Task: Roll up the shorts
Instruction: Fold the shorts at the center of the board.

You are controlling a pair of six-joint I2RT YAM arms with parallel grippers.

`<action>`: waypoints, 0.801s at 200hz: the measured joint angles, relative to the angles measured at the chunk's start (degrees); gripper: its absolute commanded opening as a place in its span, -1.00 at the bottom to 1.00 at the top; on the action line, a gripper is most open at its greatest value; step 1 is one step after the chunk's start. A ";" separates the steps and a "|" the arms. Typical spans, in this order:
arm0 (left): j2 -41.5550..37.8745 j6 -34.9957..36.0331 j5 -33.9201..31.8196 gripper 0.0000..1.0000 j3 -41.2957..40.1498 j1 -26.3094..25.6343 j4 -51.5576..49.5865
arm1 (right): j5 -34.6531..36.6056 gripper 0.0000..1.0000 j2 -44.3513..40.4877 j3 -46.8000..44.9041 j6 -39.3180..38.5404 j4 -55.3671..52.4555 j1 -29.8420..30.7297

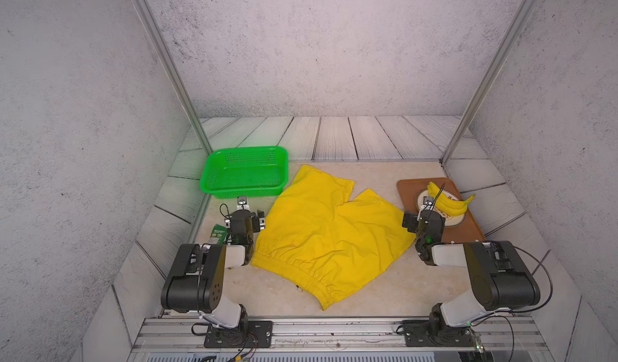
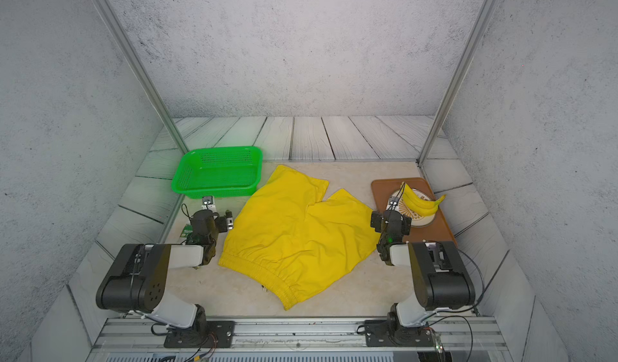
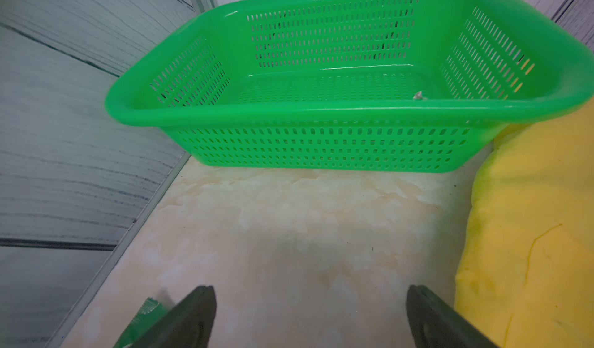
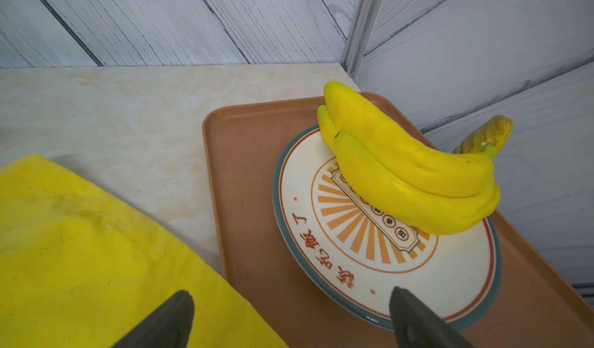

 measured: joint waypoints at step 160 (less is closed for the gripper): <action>0.00 -0.02 1.62 0.96 0.02 0.72 -0.07 | 0.00 0.98 0.00 0.00 0.00 0.00 0.00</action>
